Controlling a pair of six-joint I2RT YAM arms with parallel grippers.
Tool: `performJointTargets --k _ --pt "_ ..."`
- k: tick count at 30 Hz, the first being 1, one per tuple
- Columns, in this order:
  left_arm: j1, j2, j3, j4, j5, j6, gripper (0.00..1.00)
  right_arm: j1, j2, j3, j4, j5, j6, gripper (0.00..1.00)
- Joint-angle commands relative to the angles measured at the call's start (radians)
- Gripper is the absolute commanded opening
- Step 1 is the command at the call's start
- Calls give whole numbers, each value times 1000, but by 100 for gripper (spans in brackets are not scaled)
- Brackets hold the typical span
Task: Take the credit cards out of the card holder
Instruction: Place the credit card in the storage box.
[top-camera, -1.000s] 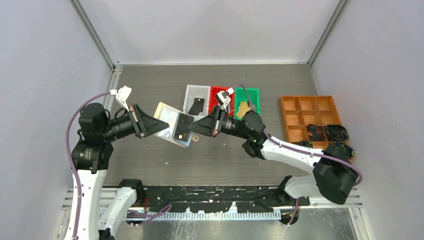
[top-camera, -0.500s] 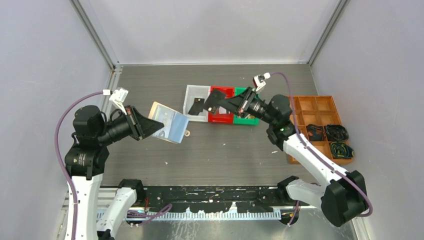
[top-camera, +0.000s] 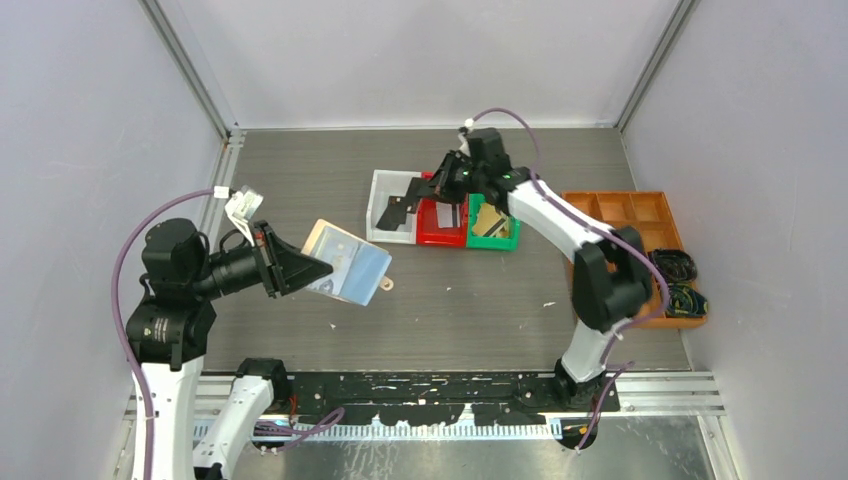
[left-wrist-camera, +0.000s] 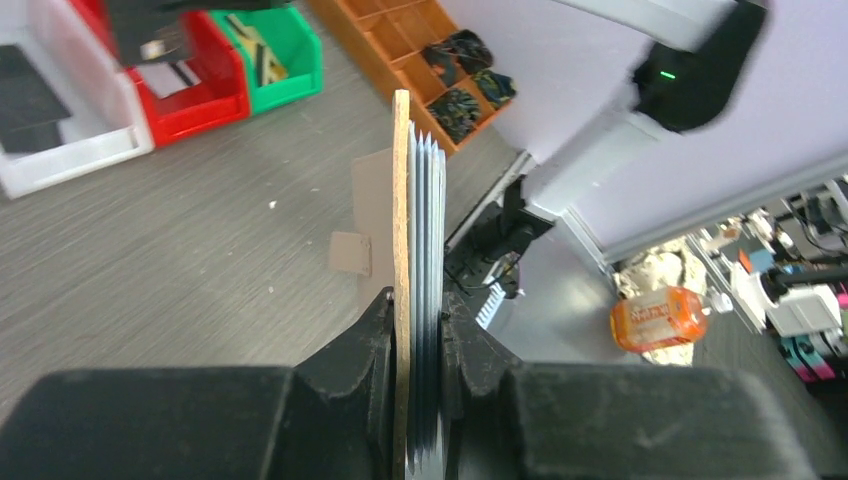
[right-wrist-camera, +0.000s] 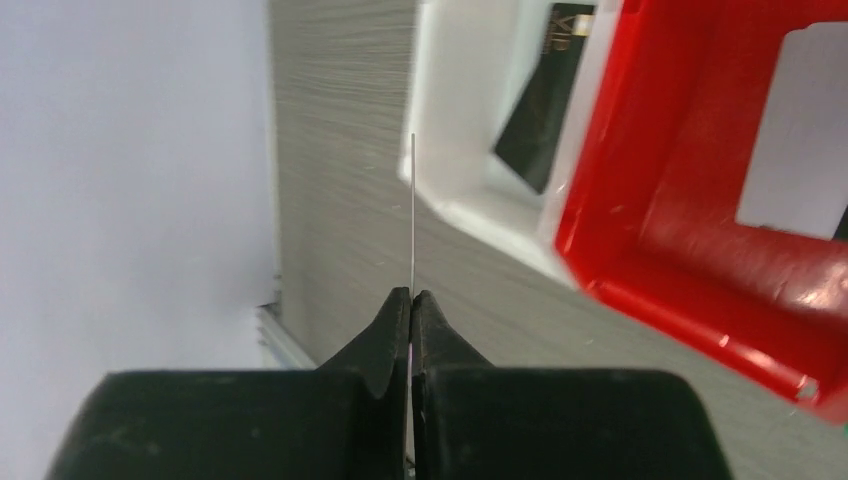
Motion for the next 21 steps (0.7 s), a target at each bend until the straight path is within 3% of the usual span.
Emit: performJointTargets --k 1,10,21 --pt "-2 -36 2 174 176 -95 0 61 183 253 -204 118 -157 1" --pt "-2 -62 -2 254 223 -163 0 116 480 573 -331 220 -218 1" --pt "-1 -67 3 235 218 -144 0 129 626 739 -396 281 -263 1"
